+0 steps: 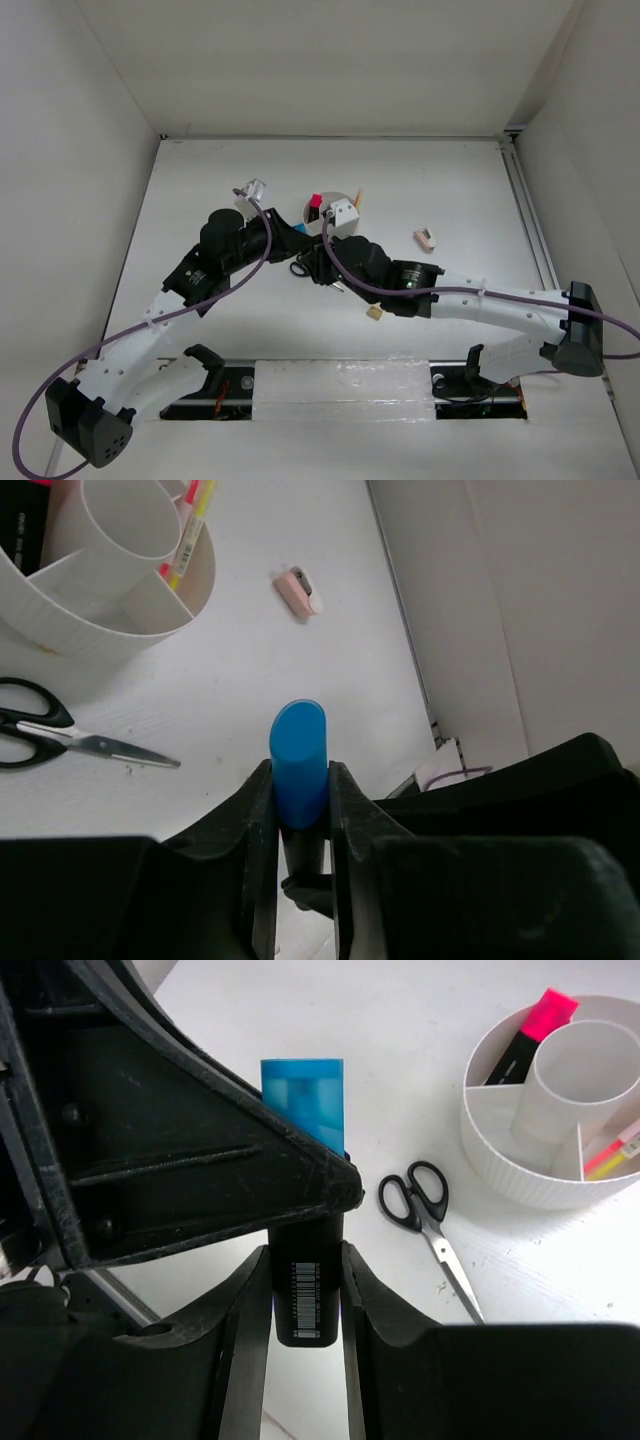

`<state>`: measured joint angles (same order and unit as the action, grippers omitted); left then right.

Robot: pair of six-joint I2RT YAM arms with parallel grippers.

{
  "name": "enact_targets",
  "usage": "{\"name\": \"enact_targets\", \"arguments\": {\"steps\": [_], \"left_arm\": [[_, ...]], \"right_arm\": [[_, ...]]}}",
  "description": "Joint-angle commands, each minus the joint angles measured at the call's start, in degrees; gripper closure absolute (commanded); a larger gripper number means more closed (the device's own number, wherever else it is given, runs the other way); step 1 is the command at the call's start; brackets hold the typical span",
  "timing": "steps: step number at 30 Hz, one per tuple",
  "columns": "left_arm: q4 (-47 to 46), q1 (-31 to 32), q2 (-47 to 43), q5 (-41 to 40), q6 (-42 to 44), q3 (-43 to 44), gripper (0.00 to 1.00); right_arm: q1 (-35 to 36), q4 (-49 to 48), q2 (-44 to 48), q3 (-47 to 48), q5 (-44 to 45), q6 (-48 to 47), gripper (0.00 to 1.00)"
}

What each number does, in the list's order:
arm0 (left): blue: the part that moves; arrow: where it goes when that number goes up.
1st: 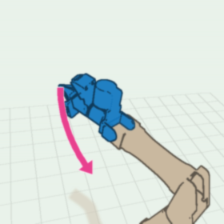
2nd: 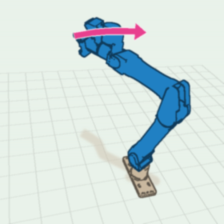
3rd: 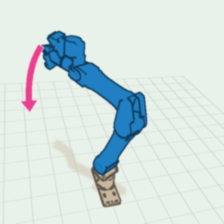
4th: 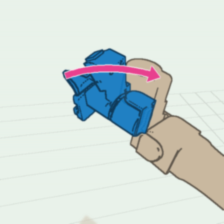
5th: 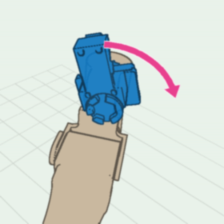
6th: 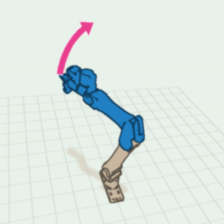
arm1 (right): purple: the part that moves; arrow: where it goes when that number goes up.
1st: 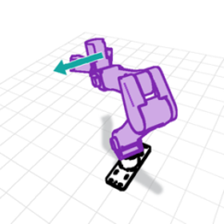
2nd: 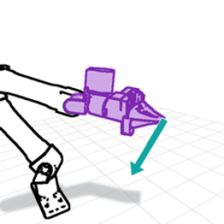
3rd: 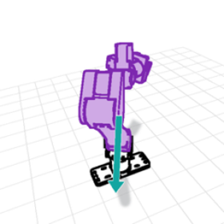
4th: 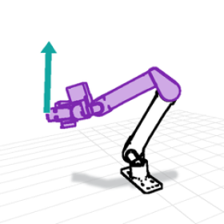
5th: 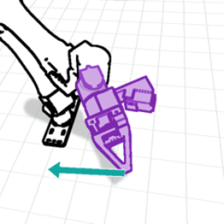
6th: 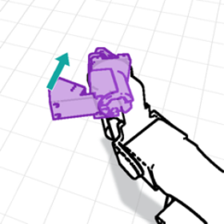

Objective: Sort the stationery into containers
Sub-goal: Place the pen in the storage box.

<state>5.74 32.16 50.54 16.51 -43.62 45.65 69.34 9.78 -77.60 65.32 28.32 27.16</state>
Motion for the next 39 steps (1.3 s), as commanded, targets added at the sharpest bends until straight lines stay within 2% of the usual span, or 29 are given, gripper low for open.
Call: {"name": "enact_targets", "arguments": {"steps": [1, 2, 3, 4, 5, 6, 7, 8, 10, 11, 15, 16, 19, 23, 31, 39], "left_arm": [[-4.33, 0.01, 0.17, 2.82, 0.72, -0.38, 0.93], [-4.33, 0.01, 0.78, 2.82, 0.72, -0.38, 1.00], [-5.29, 0.01, 0.78, 2.82, 1.42, -0.38, 1.00], [-5.99, 0.01, 0.78, 0.73, 1.95, -0.38, 1.00], [-6.52, 0.01, 1.39, -1.20, 1.96, -0.38, 1.00], [-6.53, 0.01, 1.40, -3.92, 3.00, -0.38, 1.00], [-6.53, 0.01, 2.27, -6.99, 3.53, -0.38, 1.00], [-7.66, 0.01, 3.50, -13.55, 4.49, -0.38, 1.00], [-11.17, 0.01, 5.08, -19.47, 5.73, -1.09, 1.00], [-14.14, 0.01, 5.87, -22.63, 9.13, -2.91, 1.00], [-29.61, 0.01, 12.01, -24.25, 19.84, -5.04, 1.00], [-36.26, 0.01, 13.43, -24.25, 22.06, -5.04, 1.00], [-42.11, 0.01, 19.75, -23.28, 26.72, -3.73, 1.00], [-48.26, 0.01, 26.00, -24.85, 28.05, -0.83, 1.00], [-52.40, 0.01, 33.12, -27.59, 31.57, 4.18, 1.00], [-52.32, 0.01, 40.94, -28.37, 34.04, 8.76, 1.00]], "right_arm": [[0.09, -4.51, 1.67, 1.57, 2.62, -0.61, 1.00], [0.09, -4.51, 1.67, 1.57, 2.62, -0.61, 1.00], [0.09, -4.51, 1.67, 1.57, 2.62, -0.61, 0.99], [0.09, -4.51, 1.67, 1.57, 2.62, -0.61, 0.62], [0.09, -4.51, 1.67, 1.04, 3.14, -0.61, 0.34], [0.09, -4.51, 2.27, 0.52, 4.02, -0.09, 0.09], [0.09, -4.51, 3.76, -0.79, 4.81, 0.52, 0.00], [0.09, -4.51, 4.64, -1.68, 5.69, 0.53, 0.00], [0.09, -4.51, 7.36, -3.78, 6.84, 1.06, 0.00], [0.09, -3.38, 8.25, -4.40, 6.84, 1.06, 0.00], [0.09, 0.40, 11.94, -6.60, 7.37, 1.58, 0.00], [0.09, 1.02, 12.64, -7.13, 7.37, 2.28, 0.00], [0.09, 3.22, 15.11, -9.15, 7.37, 3.60, 0.00], [0.09, 4.90, 18.79, -11.96, 6.23, 4.92, 0.00], [0.09, 6.65, 21.27, -13.90, 5.70, 4.92, 0.00], [0.09, 8.23, 21.79, -13.90, 5.70, 4.92, 0.00]]}}
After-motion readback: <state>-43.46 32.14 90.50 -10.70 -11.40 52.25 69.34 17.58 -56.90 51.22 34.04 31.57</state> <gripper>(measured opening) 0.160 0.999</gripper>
